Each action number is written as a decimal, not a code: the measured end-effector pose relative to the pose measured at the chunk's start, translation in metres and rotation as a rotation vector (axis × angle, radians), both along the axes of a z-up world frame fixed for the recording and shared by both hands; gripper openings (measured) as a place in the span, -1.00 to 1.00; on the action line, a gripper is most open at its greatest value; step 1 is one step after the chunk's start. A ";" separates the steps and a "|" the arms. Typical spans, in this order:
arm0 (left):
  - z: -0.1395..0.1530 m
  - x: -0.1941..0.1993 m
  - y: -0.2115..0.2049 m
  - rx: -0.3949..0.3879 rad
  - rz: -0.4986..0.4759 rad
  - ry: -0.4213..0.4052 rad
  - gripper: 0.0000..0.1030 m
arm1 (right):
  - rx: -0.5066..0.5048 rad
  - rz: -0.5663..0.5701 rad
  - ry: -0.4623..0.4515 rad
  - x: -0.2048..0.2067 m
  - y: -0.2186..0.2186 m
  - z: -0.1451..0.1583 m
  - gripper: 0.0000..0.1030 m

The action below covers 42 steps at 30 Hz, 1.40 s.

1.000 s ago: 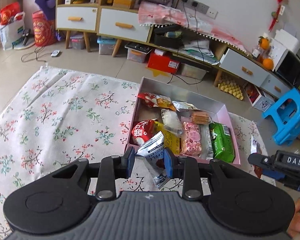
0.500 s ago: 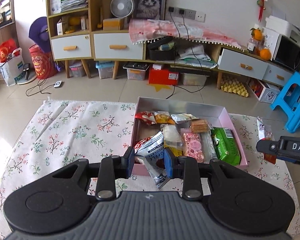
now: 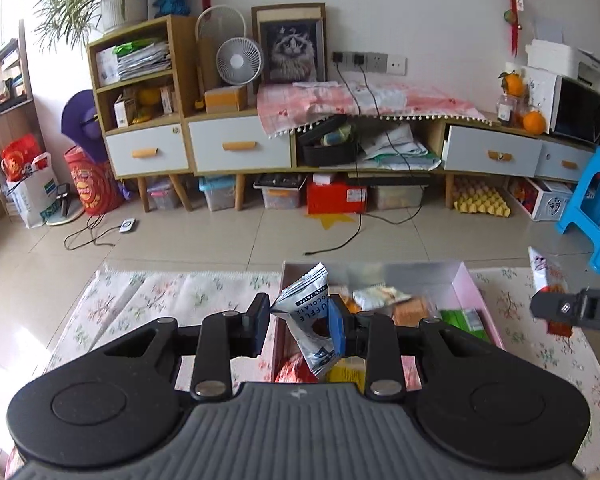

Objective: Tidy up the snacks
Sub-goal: 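Carry the silver candy and lotus pack into the box and open both grippers, then withdraw both grippers from the box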

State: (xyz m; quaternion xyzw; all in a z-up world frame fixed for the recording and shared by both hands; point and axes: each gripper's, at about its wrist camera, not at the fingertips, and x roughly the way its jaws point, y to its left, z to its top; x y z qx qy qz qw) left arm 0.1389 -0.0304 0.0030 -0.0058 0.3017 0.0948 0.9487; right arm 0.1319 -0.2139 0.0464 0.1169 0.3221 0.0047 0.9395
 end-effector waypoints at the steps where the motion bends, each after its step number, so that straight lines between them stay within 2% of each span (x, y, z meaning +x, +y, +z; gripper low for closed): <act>1: 0.000 0.004 0.000 0.000 -0.003 -0.005 -0.45 | -0.017 0.003 -0.004 0.003 0.002 0.000 -0.15; 5: -0.006 0.026 -0.001 -0.021 -0.010 0.012 -0.45 | -0.041 0.016 0.004 0.024 0.006 -0.004 -0.15; 11: -0.016 0.064 0.004 -0.096 -0.065 0.062 -0.45 | 0.042 -0.040 0.086 0.071 -0.009 -0.020 -0.14; 14: -0.033 0.076 0.014 -0.119 -0.069 0.123 -0.45 | -0.037 -0.010 0.129 0.086 -0.004 -0.034 -0.14; 17: -0.048 0.079 0.019 -0.176 -0.070 0.175 -0.44 | -0.013 -0.005 0.205 0.098 -0.005 -0.051 -0.13; 20: -0.053 0.080 0.014 -0.132 -0.084 0.197 -0.43 | -0.075 0.017 0.188 0.102 0.004 -0.050 -0.11; 21: -0.053 0.079 0.014 -0.132 -0.084 0.201 -0.43 | -0.062 0.025 0.185 0.103 0.005 -0.049 -0.09; 24: -0.051 0.076 0.016 -0.126 -0.113 0.209 -0.11 | -0.011 0.035 0.201 0.102 0.006 -0.048 -0.04; 26: -0.047 0.070 0.018 -0.109 -0.096 0.193 0.34 | -0.012 0.056 0.195 0.098 0.008 -0.045 0.16; 28: -0.042 0.067 0.021 -0.110 -0.095 0.188 0.38 | 0.007 0.057 0.194 0.094 0.007 -0.042 0.27; 31: -0.031 0.062 0.029 -0.153 -0.076 0.177 0.40 | 0.047 0.027 0.184 0.082 -0.003 -0.032 0.28; 34: -0.018 0.048 0.032 -0.174 -0.030 0.161 0.53 | 0.102 -0.032 0.162 0.063 -0.016 -0.013 0.29; 36: -0.010 0.037 0.022 -0.136 0.009 0.162 0.55 | 0.142 -0.078 0.141 0.044 -0.019 0.005 0.33; 39: 0.007 0.014 0.003 -0.030 0.036 0.164 0.69 | 0.170 -0.044 0.090 0.011 -0.008 0.030 0.56; 41: 0.020 -0.007 0.001 -0.035 0.060 0.128 0.90 | 0.156 -0.020 0.054 -0.011 0.002 0.044 0.61; 42: 0.025 -0.018 0.003 -0.063 0.080 0.108 0.94 | 0.152 -0.023 0.036 -0.025 0.006 0.048 0.62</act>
